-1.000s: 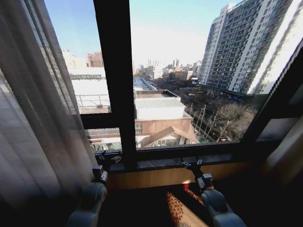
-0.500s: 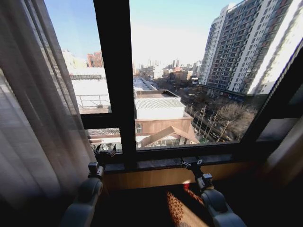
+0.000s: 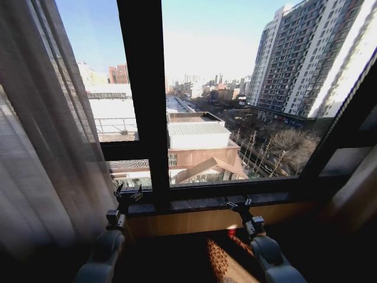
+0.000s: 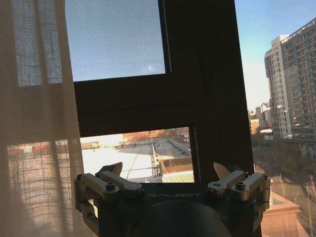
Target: Open the curtains by pulling them apart, changing their state from closed to fully open.
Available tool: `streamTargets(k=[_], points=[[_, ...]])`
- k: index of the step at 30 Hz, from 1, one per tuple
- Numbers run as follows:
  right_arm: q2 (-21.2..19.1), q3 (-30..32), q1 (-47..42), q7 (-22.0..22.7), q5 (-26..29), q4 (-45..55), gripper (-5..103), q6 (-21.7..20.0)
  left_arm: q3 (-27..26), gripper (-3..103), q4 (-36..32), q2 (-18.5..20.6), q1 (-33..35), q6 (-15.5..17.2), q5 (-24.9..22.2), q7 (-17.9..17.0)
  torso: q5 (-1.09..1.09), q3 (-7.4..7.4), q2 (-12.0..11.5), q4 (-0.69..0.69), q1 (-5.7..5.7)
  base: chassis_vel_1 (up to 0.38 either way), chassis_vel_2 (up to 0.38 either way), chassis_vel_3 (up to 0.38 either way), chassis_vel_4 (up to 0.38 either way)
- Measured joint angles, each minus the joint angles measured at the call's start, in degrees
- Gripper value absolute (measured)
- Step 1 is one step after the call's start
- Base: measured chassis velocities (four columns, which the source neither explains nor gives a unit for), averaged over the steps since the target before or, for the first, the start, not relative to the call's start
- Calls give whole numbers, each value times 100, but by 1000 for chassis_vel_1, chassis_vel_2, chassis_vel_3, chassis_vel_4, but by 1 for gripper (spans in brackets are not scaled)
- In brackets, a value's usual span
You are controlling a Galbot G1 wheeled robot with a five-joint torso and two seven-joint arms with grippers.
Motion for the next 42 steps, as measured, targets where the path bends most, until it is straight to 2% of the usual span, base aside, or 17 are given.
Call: streamTargets(k=[2, 3, 5, 8, 10, 17, 33, 42], points=[[0, 0, 0, 0, 0, 0, 100, 0, -27, 100, 206, 14, 151, -208, -51, -229, 0, 0, 0, 1, 0, 0, 0, 0, 0], [0, 0, 0, 0, 0, 0, 100, 0, -27, 100, 206, 14, 151, -208, -51, -229, 0, 0, 0, 1, 0, 0, 0, 0, 0], [0, -1, 0, 0, 0, 0, 100, 0, -1, 100, 452, 47, 252, -453, -309, -444, -1, 0, 0, 1, 0, 0, 0, 0, 0], [0, 0, 0, 0, 0, 0, 100, 0, -8, 100, 578, 76, 332, -598, -445, -461, -2, 0, 0, 1, 0, 0, 0, 0, 0], [0, 0, 0, 0, 0, 0, 100, 0, -145, 100, 578, 86, 400, -719, -466, -353, 0, 0, 0, 0, 0, 0, 0, 0, 0], [0, 0, 0, 0, 0, 0, 100, 0, -526, 100, 536, 162, 458, -726, -293, -361, 0, 0, 0, 1, 0, 0, 0, 0, 0], [0, 0, 0, 0, 0, 0, 100, 0, -538, 100, 479, 149, 337, -616, -337, -383, 0, -1, 1, 0, -2, -15, 20, 11, -17], [0, 0, 0, 0, 0, 0, 100, 0, -660, 100, 945, 493, -90, -552, -595, -444, -1, 1, -1, 1, 2, -28, 45, 28, -32]])
